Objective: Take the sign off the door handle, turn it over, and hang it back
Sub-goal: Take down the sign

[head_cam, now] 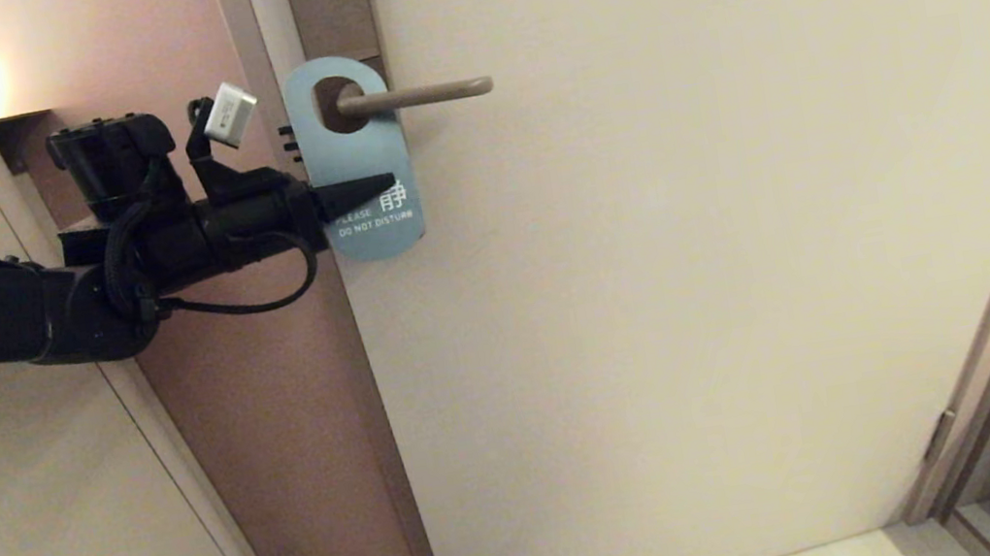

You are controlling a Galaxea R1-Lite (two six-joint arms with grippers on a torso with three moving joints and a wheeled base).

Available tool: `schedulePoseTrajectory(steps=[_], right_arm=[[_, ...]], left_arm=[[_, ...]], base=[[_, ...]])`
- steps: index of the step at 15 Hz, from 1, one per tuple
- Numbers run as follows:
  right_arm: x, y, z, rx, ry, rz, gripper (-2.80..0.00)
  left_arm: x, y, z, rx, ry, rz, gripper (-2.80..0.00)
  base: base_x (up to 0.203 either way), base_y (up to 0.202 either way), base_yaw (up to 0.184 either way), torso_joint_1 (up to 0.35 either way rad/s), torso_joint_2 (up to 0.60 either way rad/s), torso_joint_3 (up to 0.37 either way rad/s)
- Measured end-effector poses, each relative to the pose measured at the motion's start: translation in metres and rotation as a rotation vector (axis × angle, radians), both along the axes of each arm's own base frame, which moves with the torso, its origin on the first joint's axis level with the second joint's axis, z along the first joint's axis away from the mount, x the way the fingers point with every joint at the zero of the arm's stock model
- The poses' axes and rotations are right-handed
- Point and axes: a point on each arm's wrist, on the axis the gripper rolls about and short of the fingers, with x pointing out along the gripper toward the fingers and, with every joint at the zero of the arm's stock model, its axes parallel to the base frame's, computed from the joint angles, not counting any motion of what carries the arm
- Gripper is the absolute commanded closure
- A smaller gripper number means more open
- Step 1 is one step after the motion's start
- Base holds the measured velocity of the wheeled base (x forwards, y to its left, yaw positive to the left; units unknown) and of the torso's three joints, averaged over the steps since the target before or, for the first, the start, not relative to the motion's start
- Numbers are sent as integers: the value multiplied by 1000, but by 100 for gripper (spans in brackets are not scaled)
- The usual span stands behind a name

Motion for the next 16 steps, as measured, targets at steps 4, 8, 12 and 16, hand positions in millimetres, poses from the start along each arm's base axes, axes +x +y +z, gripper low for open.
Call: schedulePoseTrajectory(steps=[4, 8, 12, 16], right_arm=[[0, 0, 0, 0, 0, 0, 0], [0, 0, 0, 0, 0, 0, 0], [0, 0, 0, 0, 0, 0, 0], [0, 0, 0, -1, 0, 0, 0]], left_arm=[[-6, 0, 5, -2, -12, 62, 0], [-13, -8, 9, -3, -19, 100, 0], [-17, -21, 12, -7, -27, 153, 0], [-24, -34, 14, -11, -27, 168, 0]], base=[[0, 0, 0, 0, 0, 0], [0, 0, 0, 0, 0, 0], [0, 0, 0, 0, 0, 0], [0, 0, 0, 0, 0, 0]])
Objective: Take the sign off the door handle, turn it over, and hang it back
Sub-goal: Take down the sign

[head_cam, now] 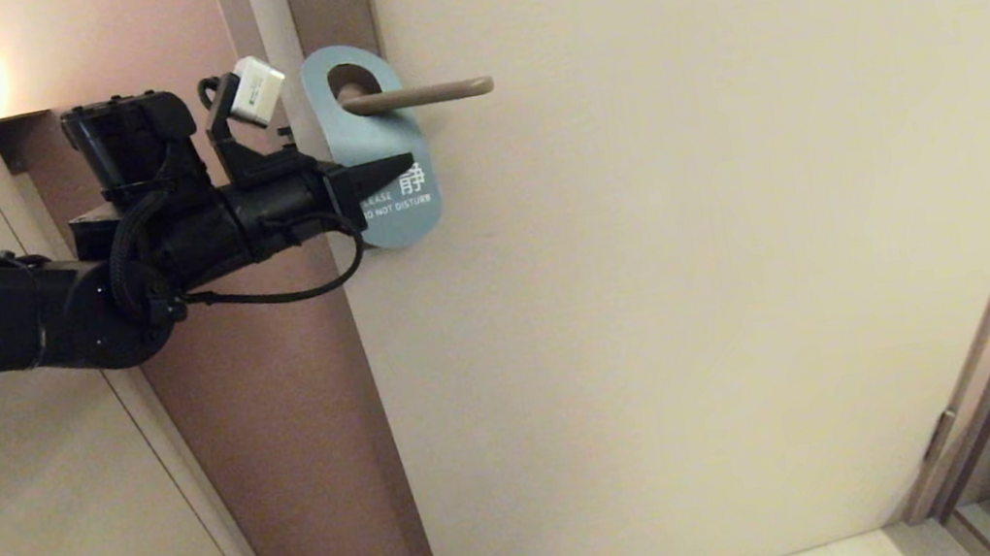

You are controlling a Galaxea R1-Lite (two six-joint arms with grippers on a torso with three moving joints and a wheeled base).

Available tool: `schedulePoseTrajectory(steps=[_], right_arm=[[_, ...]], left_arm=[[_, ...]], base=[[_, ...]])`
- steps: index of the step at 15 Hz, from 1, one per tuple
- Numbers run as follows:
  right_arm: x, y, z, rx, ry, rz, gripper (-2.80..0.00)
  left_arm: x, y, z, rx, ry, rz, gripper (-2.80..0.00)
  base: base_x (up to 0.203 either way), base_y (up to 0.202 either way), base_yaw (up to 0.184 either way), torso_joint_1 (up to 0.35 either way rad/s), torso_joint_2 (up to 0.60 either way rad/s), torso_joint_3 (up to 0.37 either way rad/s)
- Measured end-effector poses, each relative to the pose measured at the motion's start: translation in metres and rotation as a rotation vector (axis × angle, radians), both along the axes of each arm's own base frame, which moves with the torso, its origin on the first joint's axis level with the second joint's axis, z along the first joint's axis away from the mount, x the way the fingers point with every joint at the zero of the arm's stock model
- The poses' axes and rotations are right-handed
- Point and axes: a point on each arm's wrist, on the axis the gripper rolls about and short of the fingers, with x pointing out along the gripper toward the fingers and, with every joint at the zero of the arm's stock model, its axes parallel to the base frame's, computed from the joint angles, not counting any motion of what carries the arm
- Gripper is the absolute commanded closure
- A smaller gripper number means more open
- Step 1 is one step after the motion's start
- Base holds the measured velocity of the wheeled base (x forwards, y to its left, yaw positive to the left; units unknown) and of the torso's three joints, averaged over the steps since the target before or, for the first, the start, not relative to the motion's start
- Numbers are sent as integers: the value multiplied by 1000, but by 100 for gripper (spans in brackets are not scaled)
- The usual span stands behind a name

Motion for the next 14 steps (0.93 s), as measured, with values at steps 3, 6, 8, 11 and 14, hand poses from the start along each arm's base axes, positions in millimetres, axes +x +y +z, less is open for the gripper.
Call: schedulePoseTrajectory(steps=[3, 6, 8, 11, 14], right_arm=[[0, 0, 0, 0, 0, 0, 0], [0, 0, 0, 0, 0, 0, 0], [0, 0, 0, 0, 0, 0, 0], [0, 0, 0, 0, 0, 0, 0], [0, 0, 0, 0, 0, 0, 0]], left_arm=[[-8, -7, -2, 4, 9, 16, 0], [-16, -9, -8, 33, 7, 18, 0], [-20, -11, -9, 40, 7, 31, 0], [-22, -14, -9, 41, 7, 64, 0], [-22, -18, -9, 41, 8, 100, 0]], base=[[0, 0, 0, 0, 0, 0], [0, 0, 0, 0, 0, 0], [0, 0, 0, 0, 0, 0], [0, 0, 0, 0, 0, 0], [0, 0, 0, 0, 0, 0]])
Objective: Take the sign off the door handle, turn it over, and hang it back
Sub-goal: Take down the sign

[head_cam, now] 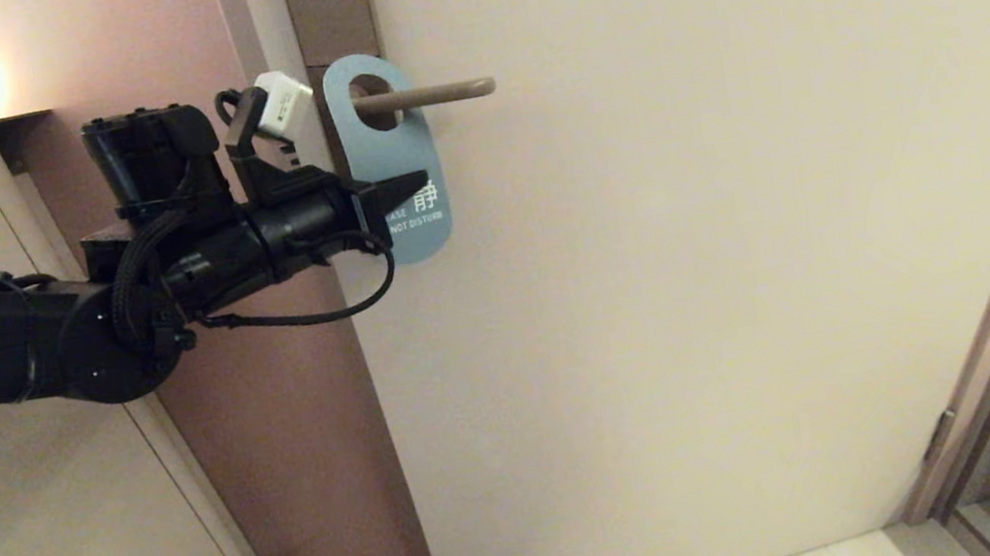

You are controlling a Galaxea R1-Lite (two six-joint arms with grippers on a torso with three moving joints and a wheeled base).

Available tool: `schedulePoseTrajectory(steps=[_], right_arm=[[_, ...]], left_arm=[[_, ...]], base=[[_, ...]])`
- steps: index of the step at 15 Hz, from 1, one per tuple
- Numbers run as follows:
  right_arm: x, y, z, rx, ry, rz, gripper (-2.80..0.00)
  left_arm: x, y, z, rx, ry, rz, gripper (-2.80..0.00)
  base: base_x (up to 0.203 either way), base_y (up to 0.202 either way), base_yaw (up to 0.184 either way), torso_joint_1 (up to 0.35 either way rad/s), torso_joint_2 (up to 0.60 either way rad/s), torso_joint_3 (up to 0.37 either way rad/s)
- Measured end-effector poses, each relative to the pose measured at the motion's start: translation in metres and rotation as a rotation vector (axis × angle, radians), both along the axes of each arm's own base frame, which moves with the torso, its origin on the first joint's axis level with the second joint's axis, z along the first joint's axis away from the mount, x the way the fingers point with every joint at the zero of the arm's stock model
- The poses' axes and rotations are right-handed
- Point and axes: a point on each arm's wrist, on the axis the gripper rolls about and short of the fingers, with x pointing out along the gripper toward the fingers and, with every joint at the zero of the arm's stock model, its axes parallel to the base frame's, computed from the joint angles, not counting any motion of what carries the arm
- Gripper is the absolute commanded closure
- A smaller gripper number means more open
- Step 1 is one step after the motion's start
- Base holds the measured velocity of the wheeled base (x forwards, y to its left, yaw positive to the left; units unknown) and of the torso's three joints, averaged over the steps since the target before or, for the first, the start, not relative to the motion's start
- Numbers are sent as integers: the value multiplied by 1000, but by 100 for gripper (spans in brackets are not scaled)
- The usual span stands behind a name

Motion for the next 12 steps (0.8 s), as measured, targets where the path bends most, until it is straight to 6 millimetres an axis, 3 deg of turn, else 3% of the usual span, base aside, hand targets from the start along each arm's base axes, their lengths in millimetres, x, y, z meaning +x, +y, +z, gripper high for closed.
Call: schedulePoseTrajectory(steps=[12], right_arm=[[0, 0, 0, 0, 0, 0, 0]], left_arm=[[6, -28, -3, 13, -28, 76, 0]], base=[[0, 0, 0, 0, 0, 0]])
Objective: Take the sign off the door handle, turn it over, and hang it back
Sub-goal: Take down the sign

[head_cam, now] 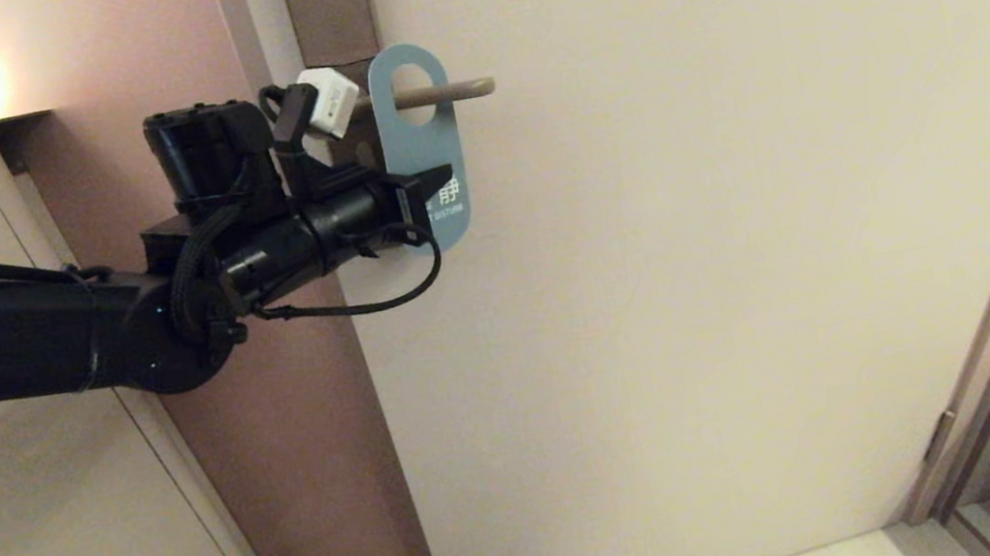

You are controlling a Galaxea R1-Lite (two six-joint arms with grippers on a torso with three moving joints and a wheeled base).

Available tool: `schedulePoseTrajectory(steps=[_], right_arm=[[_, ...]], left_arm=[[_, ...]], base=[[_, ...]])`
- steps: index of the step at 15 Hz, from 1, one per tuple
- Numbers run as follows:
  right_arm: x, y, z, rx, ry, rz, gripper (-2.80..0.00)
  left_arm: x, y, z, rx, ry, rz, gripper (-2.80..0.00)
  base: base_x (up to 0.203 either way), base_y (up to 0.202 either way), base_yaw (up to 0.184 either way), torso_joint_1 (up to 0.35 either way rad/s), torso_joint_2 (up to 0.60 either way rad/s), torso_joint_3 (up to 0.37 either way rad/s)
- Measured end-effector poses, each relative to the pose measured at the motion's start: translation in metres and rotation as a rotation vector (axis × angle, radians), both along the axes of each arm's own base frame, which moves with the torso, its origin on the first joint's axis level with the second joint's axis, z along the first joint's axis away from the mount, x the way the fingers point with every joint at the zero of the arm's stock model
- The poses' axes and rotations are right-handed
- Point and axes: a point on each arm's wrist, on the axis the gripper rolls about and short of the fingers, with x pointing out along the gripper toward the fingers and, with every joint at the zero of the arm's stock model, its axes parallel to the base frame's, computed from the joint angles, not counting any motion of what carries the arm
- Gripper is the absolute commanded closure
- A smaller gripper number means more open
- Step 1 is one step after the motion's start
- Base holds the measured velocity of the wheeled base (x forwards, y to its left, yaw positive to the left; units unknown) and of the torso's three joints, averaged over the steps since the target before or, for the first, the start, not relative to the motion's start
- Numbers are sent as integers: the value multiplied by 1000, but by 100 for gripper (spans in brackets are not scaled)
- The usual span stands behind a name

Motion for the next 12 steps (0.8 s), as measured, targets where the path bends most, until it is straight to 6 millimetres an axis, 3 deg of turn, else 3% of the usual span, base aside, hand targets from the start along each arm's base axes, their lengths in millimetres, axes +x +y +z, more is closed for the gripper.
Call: schedulePoseTrajectory(steps=[12], right_arm=[[0, 0, 0, 0, 0, 0, 0]], left_arm=[[19, -17, -6, 0, 0, -19, 0]], base=[[0, 0, 0, 0, 0, 0]])
